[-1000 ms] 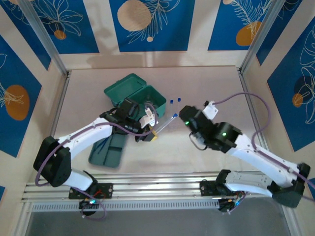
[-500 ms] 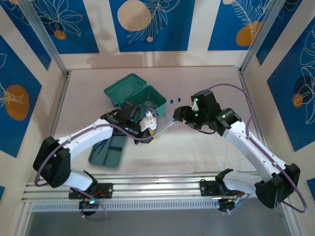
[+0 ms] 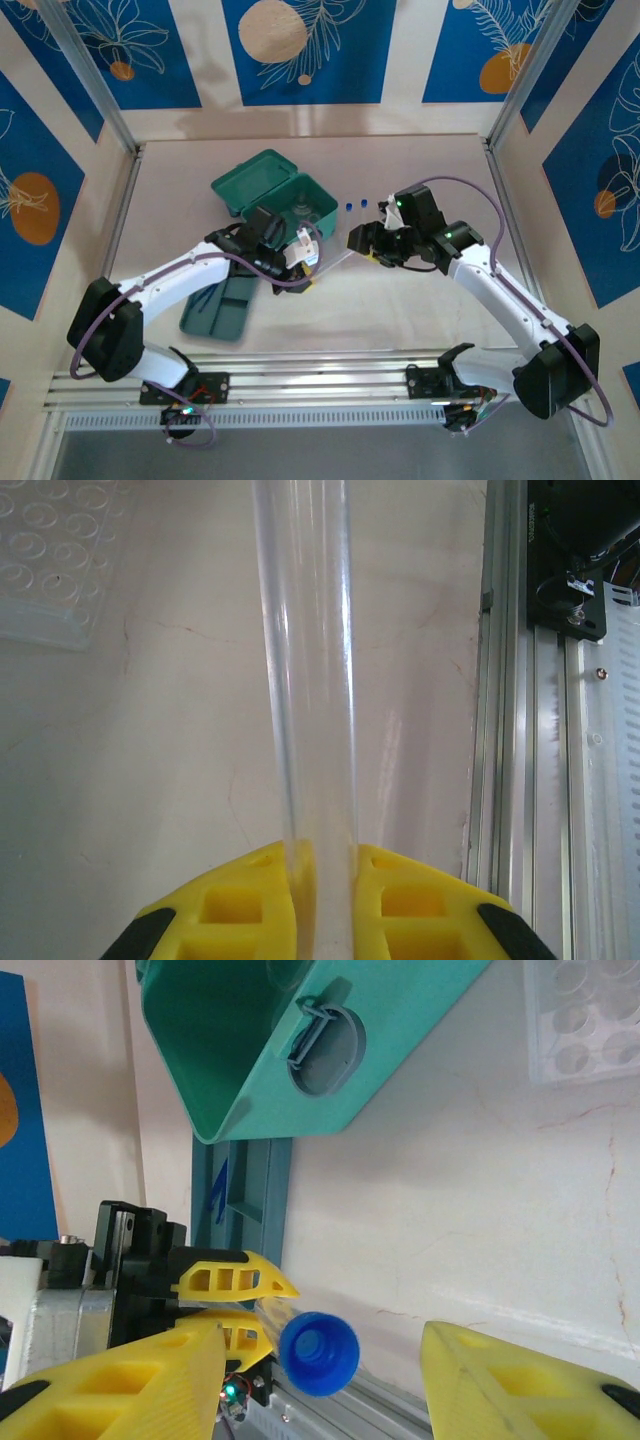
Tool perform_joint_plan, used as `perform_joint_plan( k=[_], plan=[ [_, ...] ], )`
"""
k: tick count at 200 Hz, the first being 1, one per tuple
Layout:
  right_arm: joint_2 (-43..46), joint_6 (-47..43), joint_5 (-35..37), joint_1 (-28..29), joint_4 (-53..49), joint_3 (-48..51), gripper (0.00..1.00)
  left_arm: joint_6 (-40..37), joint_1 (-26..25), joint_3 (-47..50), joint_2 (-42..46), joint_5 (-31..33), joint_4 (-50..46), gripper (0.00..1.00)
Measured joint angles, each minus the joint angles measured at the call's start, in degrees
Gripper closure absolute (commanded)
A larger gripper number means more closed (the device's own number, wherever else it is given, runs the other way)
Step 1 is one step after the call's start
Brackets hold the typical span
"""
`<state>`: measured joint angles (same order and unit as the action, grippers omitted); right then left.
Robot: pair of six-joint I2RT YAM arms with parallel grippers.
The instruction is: Organize the chemistry lab equipment
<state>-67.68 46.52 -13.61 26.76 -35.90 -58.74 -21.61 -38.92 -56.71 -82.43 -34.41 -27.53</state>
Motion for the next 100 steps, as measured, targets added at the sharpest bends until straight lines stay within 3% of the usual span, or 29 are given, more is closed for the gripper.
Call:
perform_joint_plan(
  k=[100],
  plan=[
    [-4.00,-1.33,-10.01,-2.91,5.99,2.29,0.64,-0.59,-0.68,0.00,0.00,0.00,-0.48,0.90]
  ],
)
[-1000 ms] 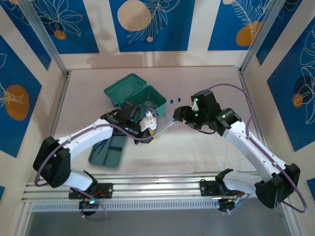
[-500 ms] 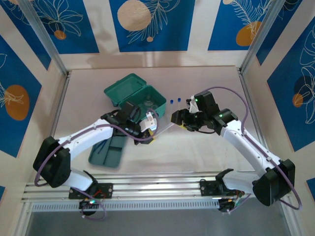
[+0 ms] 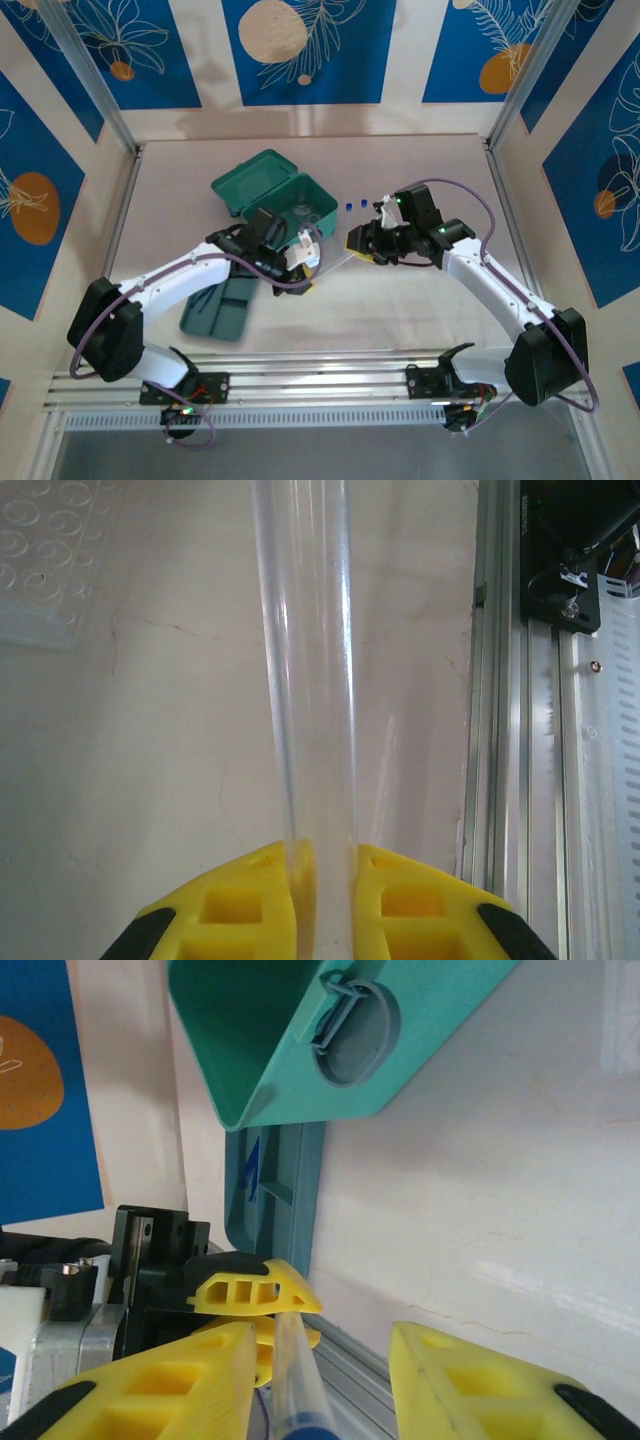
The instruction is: Organize the chemistry lab equipment
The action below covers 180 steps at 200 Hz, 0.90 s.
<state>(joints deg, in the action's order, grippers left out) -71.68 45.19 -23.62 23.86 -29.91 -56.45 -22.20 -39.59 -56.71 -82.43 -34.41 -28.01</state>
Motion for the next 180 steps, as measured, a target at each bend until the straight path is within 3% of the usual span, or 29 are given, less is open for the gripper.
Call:
perform_joint_plan(
  k=[35,180],
  plan=[
    [-0.96,-0.61,-2.49,0.02,1.05,0.00,0.71,-0.33,-0.35,0.00,0.00,0.00,-0.11,0.90],
    [0.70,-2.38,-4.57,0.13,0.31,1.07,0.67,-0.28,-0.46,0.00,0.00,0.66,-0.04,0.89]
  ],
)
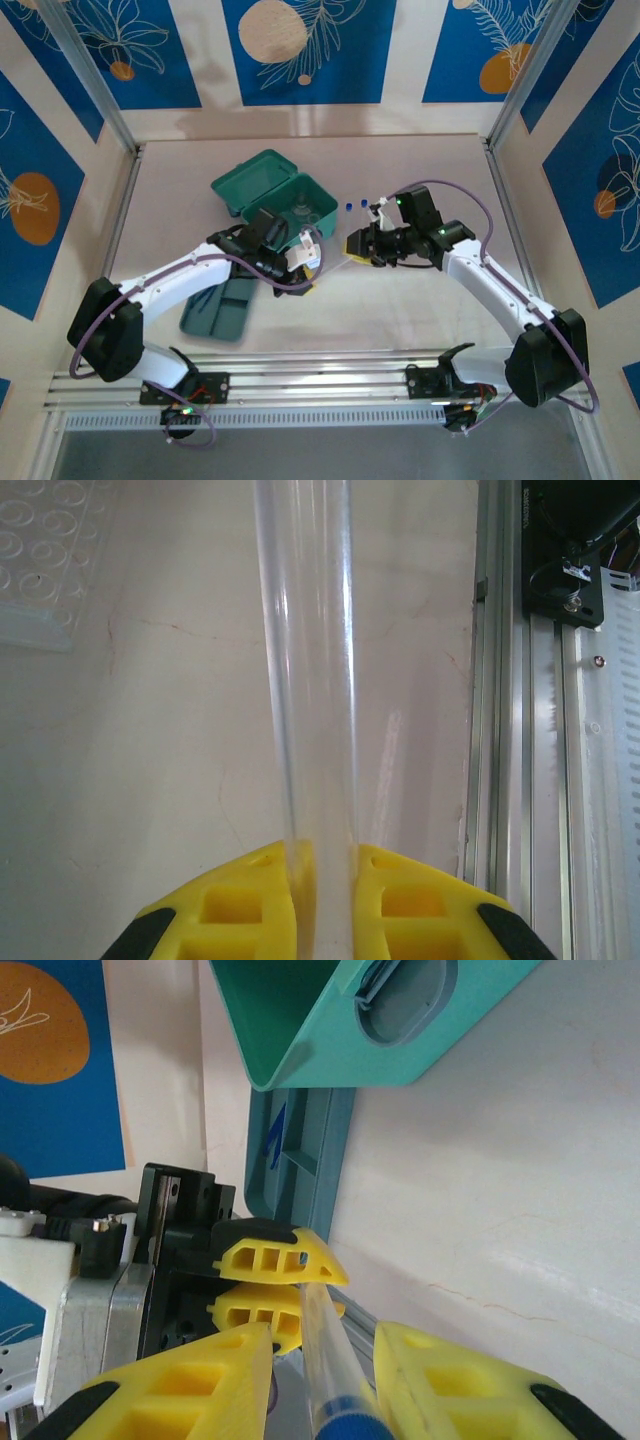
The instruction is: Organize the chemistry lab equipment
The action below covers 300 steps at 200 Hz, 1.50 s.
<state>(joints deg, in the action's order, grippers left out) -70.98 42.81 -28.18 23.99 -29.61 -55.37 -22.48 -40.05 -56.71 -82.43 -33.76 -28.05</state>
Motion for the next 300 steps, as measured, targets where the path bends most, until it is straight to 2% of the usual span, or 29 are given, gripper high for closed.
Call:
perform_joint_plan(
  k=[117,189,236,300],
  plan=[
    [0.42,-0.11,-1.53,0.42,1.84,1.92,0.70,0.00,0.00,0.00,0.00,0.42,-0.02,0.89],
    [0.28,0.13,-1.86,0.44,2.19,1.92,0.80,0.00,0.00,0.00,0.00,0.48,0.04,0.88],
    [0.28,0.11,-1.86,0.59,2.23,1.92,0.83,0.09,0.00,0.00,0.00,1.33,0.11,0.77],
    [1.53,-0.66,1.40,1.09,-0.13,1.03,0.86,0.52,-0.11,0.00,0.00,2.82,0.17,0.74]
  ],
)
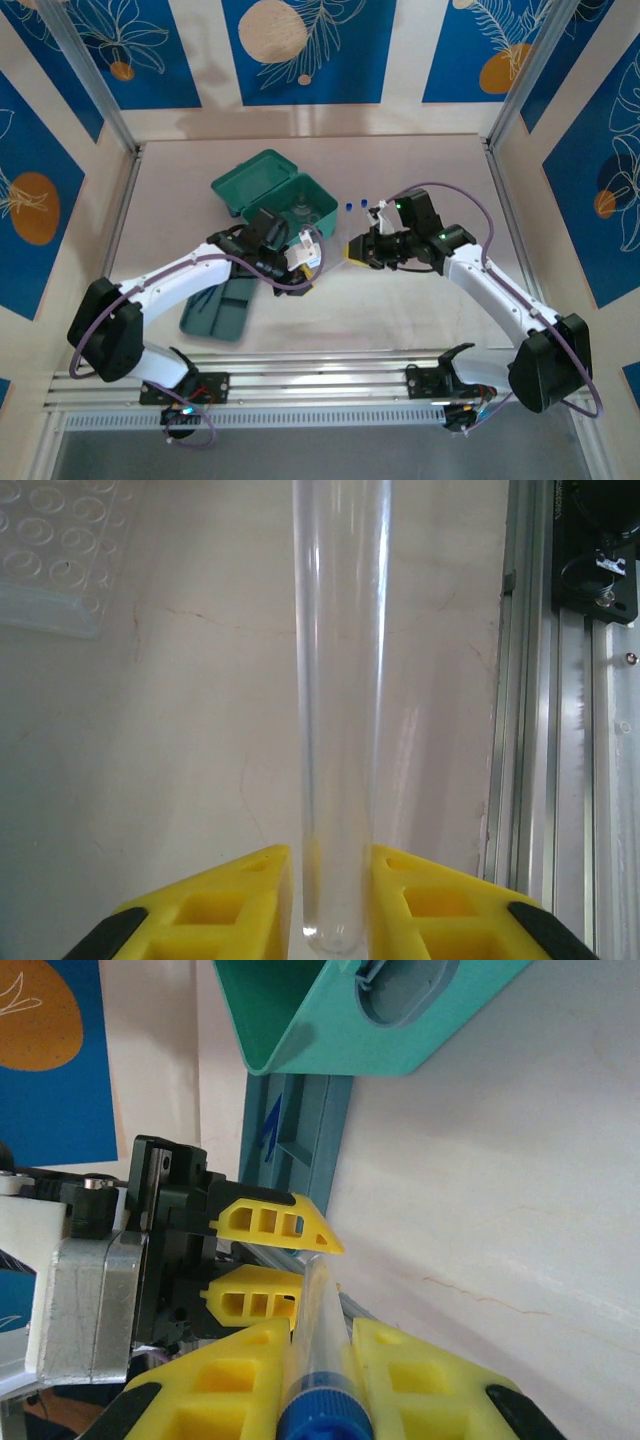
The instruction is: Organize the chemistry lab equipment
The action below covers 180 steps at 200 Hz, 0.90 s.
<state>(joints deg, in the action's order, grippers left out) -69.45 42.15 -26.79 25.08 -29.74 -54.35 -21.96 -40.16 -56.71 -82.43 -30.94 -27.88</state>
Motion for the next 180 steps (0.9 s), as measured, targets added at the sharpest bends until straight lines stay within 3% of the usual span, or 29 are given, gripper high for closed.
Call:
perform_joint_plan(
  k=[28,96,149,180],
  plan=[
    [0.42,-0.52,1.42,0.04,-1.46,-0.85,0.87,0.44,0.00,0.00,0.00,1.18,0.22,0.61],
    [0.61,-1.86,7.50,0.04,-7.23,-2.80,0.88,2.16,1.53,0.00,0.96,3.43,1.68,0.55],
    [0.66,-3.17,21.24,0.07,-16.52,-11.30,0.88,2.82,2.93,0.13,1.70,5.16,3.08,0.52],
    [-0.55,-3.76,32.79,1.88,-22.69,-18.49,0.87,2.82,2.93,0.35,1.70,5.57,3.23,0.52]
  ],
)
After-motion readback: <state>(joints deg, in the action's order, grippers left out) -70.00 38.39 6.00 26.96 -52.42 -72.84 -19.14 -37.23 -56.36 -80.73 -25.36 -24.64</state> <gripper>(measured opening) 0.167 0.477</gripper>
